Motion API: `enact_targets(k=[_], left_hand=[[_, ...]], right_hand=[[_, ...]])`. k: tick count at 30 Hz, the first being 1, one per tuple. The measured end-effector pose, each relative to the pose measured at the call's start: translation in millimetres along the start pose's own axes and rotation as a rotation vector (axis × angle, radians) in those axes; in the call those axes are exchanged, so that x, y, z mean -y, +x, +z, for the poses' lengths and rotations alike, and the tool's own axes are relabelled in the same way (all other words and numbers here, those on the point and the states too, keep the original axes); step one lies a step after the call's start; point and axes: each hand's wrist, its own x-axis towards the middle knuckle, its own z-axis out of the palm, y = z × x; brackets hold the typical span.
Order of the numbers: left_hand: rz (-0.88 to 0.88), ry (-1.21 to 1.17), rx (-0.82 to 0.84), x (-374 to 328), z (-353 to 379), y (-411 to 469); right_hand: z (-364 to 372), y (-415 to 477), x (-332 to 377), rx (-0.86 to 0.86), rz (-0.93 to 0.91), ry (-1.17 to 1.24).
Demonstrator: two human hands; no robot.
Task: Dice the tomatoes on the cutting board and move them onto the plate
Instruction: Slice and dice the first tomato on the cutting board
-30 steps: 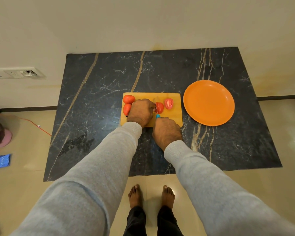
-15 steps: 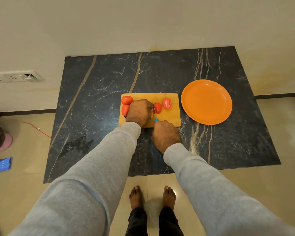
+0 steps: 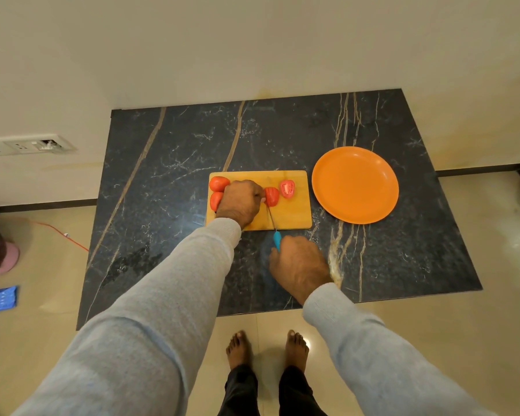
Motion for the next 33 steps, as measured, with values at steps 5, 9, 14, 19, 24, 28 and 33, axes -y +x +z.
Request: enact_targets(k=[5,9,14,19,24,28,33], left_hand=[[0.124,0.095,0.044,-5.0,-10.7,3.3],[0.352,0.232,0.143,-16.7,-9.7,9.6],[0.419,0.308,0.186,-12.1,-9.9,22.1],[0.351,0.283,0.193,-2.7,-14.3,20.5],[0.211,0.301,0.127,-1.3,-10.4,11.0],[0.259,0.343,0.117,0.2,-11.1,9.7],[0.302,0.397,0.104,6.4,-14.4,10.8]], right_hand=[[-18.5,8.6,-14.8,-0.122,0.07,0.088],[-22.7,28.6,-17.4,-0.162,0.098,0.138],[-25.3,43.8,-15.9,-0.242,0.079,0.172],[-28.5,51.4,-9.2,-0.272,0.062,0.189],[-23.8,57.1,-4.8,-0.242,0.015,0.144],[-18.4,55.8,-4.4,-0.229,0.017,0.161],[-12.5,57.1,-6.5,-0.202,0.01,0.146]])
